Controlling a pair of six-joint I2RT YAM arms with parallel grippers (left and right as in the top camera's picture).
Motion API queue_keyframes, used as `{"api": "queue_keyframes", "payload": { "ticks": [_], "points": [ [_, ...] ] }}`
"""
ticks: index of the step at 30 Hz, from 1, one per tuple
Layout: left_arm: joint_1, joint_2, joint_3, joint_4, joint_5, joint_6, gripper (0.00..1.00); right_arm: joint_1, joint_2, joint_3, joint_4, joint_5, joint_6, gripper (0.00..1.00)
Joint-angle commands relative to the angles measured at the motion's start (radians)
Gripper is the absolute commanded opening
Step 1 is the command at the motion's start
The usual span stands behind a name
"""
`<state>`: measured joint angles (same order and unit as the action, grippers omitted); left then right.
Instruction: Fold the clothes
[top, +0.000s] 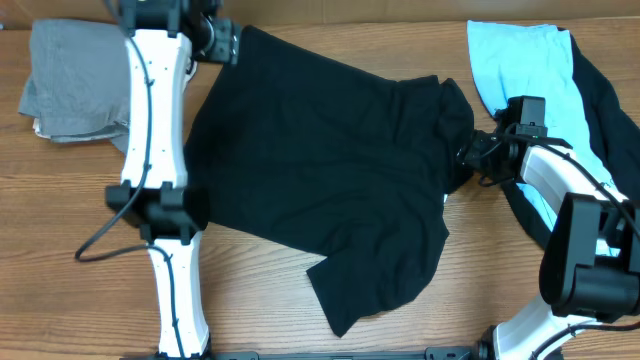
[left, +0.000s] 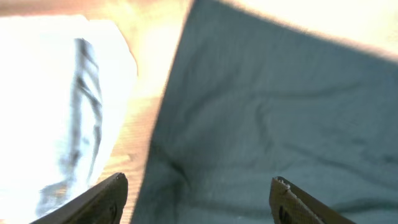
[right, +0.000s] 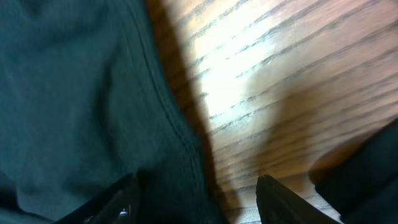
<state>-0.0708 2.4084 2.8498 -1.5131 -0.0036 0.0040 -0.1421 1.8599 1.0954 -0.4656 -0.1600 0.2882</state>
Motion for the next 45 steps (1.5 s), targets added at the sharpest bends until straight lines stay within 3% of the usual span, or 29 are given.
{"api": "queue_keyframes", "payload": {
  "ticks": [1,5,8,9,14,19,24,25,28,29,37,45],
  "points": [
    [0.005,-0.047,0.008,0.019,0.016,0.019,0.77,0.006,0.018,-0.005,-0.011,-0.025,-0.003,0.50],
    [0.005,-0.051,0.008,0.022,0.011,0.023,0.75,0.006,0.018,-0.005,-0.026,-0.023,-0.003,0.31],
    [0.005,-0.051,0.008,0.023,0.011,0.027,0.75,0.002,0.018,-0.003,-0.034,0.012,-0.003,0.07],
    [0.005,-0.051,0.008,0.023,0.011,0.028,0.75,-0.003,0.018,0.002,-0.042,0.029,-0.004,0.04],
    [0.005,-0.051,0.008,0.022,0.011,0.053,0.74,-0.045,0.009,0.134,-0.169,0.049,-0.085,0.04],
    [0.005,-0.051,0.008,0.023,0.011,0.053,0.73,-0.086,0.008,0.407,-0.323,0.063,-0.164,0.04],
    [0.005,-0.051,0.008,0.024,0.011,0.064,0.74,-0.087,0.008,0.512,-0.338,0.062,-0.185,0.04],
    [0.005,-0.051,0.008,0.023,0.011,0.064,0.74,-0.085,0.009,0.512,-0.339,0.062,-0.185,0.15],
    [0.005,-0.050,0.008,0.021,0.011,0.064,0.75,-0.083,0.011,0.509,-0.359,0.066,-0.184,0.93],
    [0.005,-0.050,0.008,0.021,0.011,0.065,0.75,-0.083,0.011,0.509,-0.370,0.071,-0.184,1.00],
    [0.009,-0.059,0.012,0.017,0.012,0.079,0.79,-0.094,-0.043,0.576,-0.518,0.050,-0.109,1.00],
    [0.025,-0.215,0.024,-0.068,0.012,0.079,0.79,-0.068,-0.307,0.680,-0.708,-0.010,-0.076,1.00]
  ]
}}
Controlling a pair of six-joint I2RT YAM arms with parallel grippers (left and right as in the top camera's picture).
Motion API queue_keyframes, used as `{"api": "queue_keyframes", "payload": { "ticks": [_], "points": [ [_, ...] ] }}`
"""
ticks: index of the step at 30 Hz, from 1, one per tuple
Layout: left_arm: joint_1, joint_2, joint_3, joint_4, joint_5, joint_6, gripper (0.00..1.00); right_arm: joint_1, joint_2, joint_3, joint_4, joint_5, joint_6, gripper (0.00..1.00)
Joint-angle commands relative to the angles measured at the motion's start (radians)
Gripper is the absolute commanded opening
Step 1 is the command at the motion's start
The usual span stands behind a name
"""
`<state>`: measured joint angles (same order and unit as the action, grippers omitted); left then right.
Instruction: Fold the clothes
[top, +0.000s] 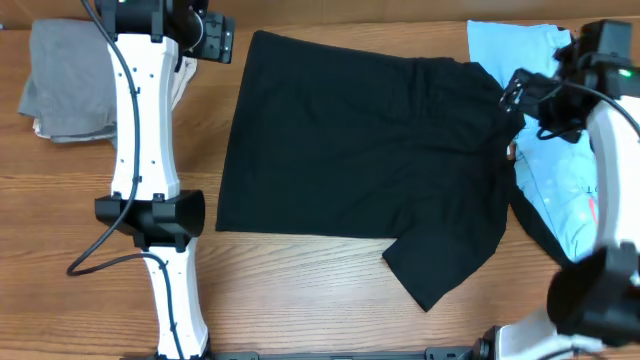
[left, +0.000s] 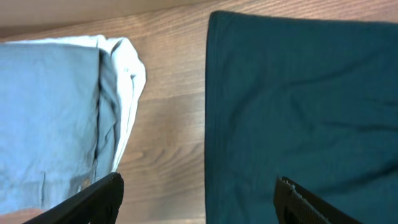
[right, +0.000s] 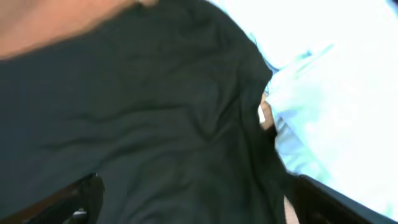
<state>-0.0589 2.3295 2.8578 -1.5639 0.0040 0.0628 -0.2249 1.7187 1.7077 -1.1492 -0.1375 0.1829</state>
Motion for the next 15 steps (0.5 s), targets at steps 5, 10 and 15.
{"api": "queue_keyframes", "payload": {
  "ticks": [5,10,15],
  "points": [
    [0.014,-0.270,0.016,-0.096,0.003,-0.012,0.78,0.057,-0.349,0.067,-0.188,-0.032,0.071,1.00],
    [0.013,-0.365,-0.018,-0.126,-0.008,-0.071,0.75,0.100,-0.465,0.066,-0.354,0.017,0.176,1.00],
    [0.013,-0.503,-0.179,-0.126,-0.015,-0.118,0.83,0.114,-0.592,0.056,-0.487,0.061,0.257,1.00]
  ]
}}
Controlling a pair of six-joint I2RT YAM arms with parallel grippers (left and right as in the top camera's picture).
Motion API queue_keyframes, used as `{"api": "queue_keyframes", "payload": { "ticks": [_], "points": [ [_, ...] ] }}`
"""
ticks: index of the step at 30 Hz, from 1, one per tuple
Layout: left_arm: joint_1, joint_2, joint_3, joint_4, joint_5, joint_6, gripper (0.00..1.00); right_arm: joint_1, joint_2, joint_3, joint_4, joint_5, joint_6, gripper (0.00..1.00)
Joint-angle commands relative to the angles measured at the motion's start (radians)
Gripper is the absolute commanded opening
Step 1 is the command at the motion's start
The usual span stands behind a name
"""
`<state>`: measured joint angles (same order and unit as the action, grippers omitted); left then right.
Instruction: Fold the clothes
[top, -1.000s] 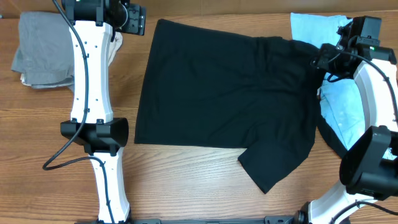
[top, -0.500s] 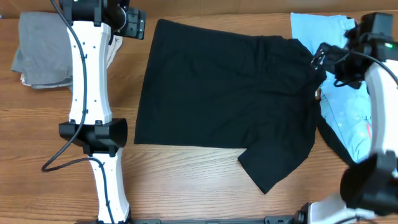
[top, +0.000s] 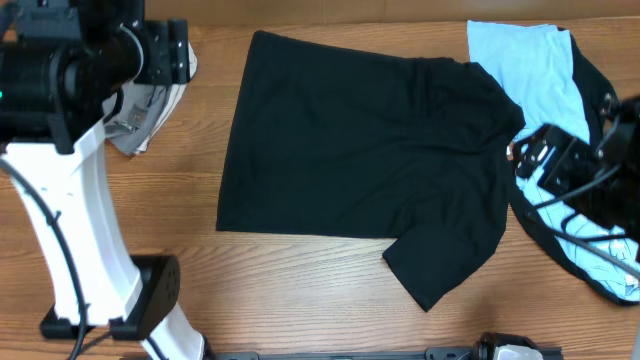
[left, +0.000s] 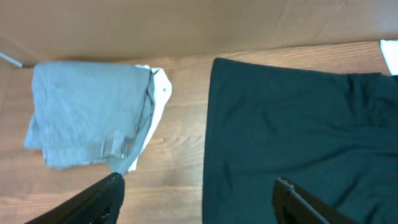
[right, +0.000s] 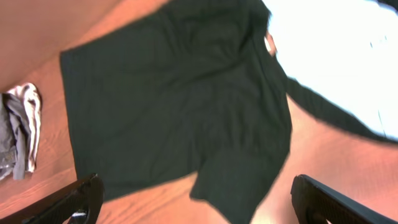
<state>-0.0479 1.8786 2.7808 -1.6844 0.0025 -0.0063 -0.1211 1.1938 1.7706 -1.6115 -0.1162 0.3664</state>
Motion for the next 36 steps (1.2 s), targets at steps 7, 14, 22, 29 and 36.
{"api": "queue_keyframes", "payload": {
  "ticks": [7,14,22,29,36],
  "points": [
    [0.000,-0.162,-0.542,0.054,0.015,-0.047,0.81,0.010,-0.242,-0.248,0.010,-0.038,0.078,1.00],
    [-0.018,-0.068,-0.891,0.396,0.156,0.039,0.78,0.010,-0.245,-0.537,0.185,-0.171,0.045,1.00],
    [-0.111,0.213,-0.998,0.598,0.216,0.134,0.77,0.010,-0.212,-0.771,0.328,-0.175,0.046,0.99],
    [-0.162,0.359,-0.998,0.675,0.200,0.122,0.72,0.010,-0.183,-0.790,0.352,-0.173,0.045,0.96],
    [-0.166,0.430,-0.998,0.718,0.169,0.028,0.69,0.010,-0.169,-0.790,0.362,-0.174,0.045,0.96]
  ]
}}
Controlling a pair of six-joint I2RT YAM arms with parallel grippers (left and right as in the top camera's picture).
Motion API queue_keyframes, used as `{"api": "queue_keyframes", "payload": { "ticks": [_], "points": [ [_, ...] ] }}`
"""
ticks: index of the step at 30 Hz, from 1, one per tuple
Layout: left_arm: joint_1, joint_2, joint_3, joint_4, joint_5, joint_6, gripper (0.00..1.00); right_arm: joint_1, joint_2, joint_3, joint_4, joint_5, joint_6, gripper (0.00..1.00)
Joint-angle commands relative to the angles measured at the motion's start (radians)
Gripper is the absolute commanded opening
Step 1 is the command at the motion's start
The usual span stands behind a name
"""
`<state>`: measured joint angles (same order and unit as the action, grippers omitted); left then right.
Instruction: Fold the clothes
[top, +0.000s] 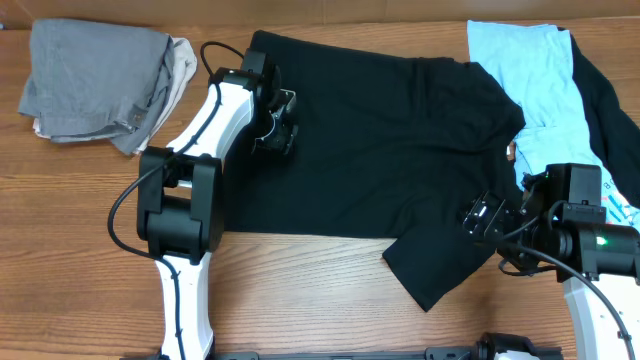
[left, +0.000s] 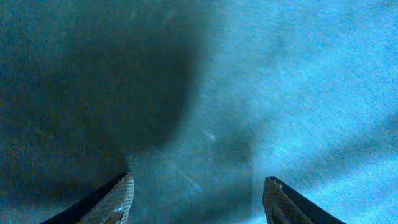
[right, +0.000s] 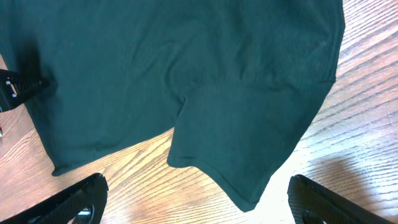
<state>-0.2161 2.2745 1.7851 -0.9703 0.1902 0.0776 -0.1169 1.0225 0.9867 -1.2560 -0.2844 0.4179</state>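
Observation:
A black T-shirt (top: 370, 150) lies spread flat across the middle of the table, one sleeve (top: 440, 260) pointing toward the front right. My left gripper (top: 272, 125) is low over the shirt's left part. In the left wrist view its open fingers (left: 121, 199) sit close above the dark cloth (left: 249, 93) with nothing between them. My right gripper (top: 478, 218) hovers by the front right sleeve. It is open in the right wrist view, where the sleeve (right: 255, 137) shows ahead over bare wood.
A folded grey pile (top: 90, 80) with a pale garment lies at the far left corner. A light blue garment (top: 530, 70) lies over another dark garment (top: 610, 110) at the far right. The table's wooden front (top: 300, 300) is bare.
My left gripper has moved from high above the grey pile down onto the shirt's left part. My right gripper has moved from high at the right to near the front sleeve. The shirt lies unchanged.
The shirt first lay skewed and rumpled, with my left gripper at its far left corner and my right at its right edge. Then it lay squared and flat, grippers at the far corners. Both arms then stood high, and now both are low by the shirt.

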Motion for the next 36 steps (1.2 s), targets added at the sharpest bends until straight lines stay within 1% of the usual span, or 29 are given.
{"api": "queue_keyframes", "payload": {
  "ticks": [1,7,11,16,24,27,29,32,34,36],
  "points": [
    [0.003,0.041,-0.003,0.003,-0.032,-0.062,0.69,0.006,0.002,-0.006,0.006,-0.005,-0.006,0.95],
    [0.006,0.054,-0.003,-0.025,-0.143,-0.144,0.70,0.006,0.002,-0.006,0.014,-0.005,-0.006,0.95],
    [0.021,0.054,-0.003,-0.080,-0.203,-0.215,0.70,0.006,0.003,-0.006,0.021,-0.005,-0.006,0.95],
    [0.062,0.054,-0.004,-0.137,-0.205,-0.256,0.70,0.006,0.020,-0.006,0.021,0.003,-0.006,0.95],
    [0.111,0.054,-0.004,-0.206,-0.205,-0.258,0.71,0.006,0.065,-0.006,0.023,0.003,-0.006,0.95],
    [0.121,0.054,-0.004,-0.217,-0.205,-0.258,0.74,0.006,0.080,-0.006,0.034,0.003,-0.006,0.95],
    [0.129,0.053,-0.004,-0.235,-0.210,-0.251,0.83,0.006,0.093,-0.006,0.058,0.003,-0.006,0.95],
    [0.146,0.053,0.026,-0.287,-0.209,-0.202,0.87,0.006,0.102,-0.006,0.094,0.003,-0.006,0.95],
    [0.158,0.053,0.083,-0.347,-0.209,-0.187,0.92,0.005,0.100,-0.001,0.111,0.002,-0.005,0.93],
    [0.168,0.051,0.203,-0.439,-0.209,-0.182,0.97,0.005,0.098,0.023,0.106,-0.007,-0.005,0.91]
  ]
}}
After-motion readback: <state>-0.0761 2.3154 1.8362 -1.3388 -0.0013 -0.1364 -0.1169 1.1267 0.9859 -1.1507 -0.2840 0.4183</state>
